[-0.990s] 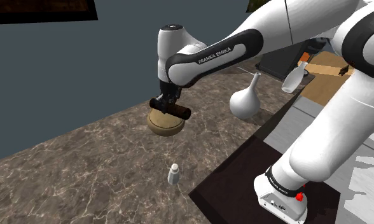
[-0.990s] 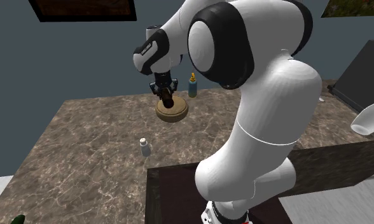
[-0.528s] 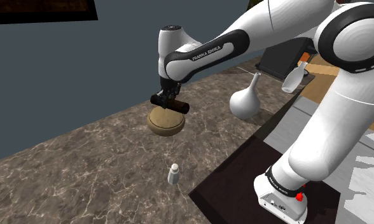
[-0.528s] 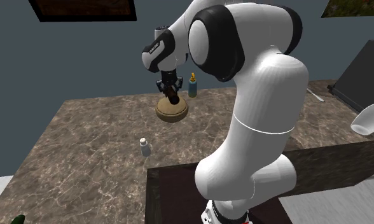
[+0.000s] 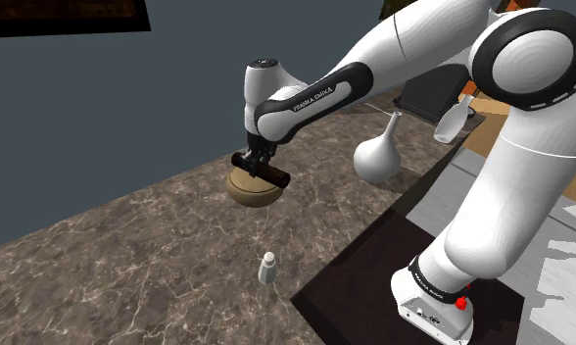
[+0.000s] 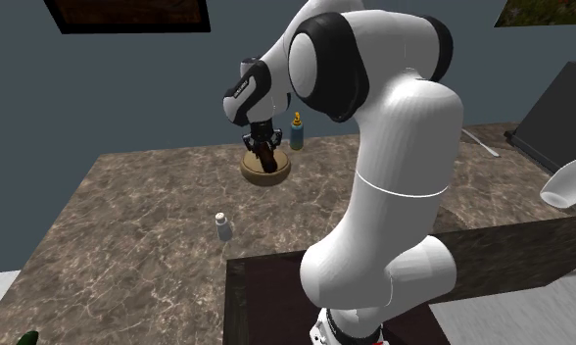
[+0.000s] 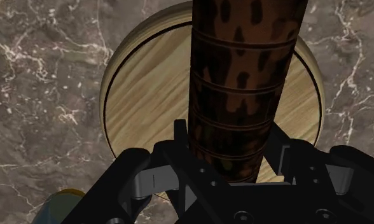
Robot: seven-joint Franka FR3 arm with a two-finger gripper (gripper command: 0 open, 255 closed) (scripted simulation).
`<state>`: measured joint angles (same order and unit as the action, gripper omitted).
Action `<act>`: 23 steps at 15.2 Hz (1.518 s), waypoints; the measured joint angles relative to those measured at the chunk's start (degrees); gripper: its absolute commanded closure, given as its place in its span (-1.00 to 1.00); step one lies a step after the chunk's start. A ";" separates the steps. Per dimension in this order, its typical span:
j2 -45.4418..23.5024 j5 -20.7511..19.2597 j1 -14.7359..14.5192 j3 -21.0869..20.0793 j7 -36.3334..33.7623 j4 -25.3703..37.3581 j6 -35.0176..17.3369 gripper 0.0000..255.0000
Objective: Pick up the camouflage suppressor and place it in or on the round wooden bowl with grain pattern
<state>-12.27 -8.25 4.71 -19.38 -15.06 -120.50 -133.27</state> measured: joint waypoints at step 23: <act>3.14 1.76 0.20 -0.60 1.05 1.73 4.62 -1.00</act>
<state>-9.13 -6.49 4.91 -19.98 -14.01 -118.77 -128.65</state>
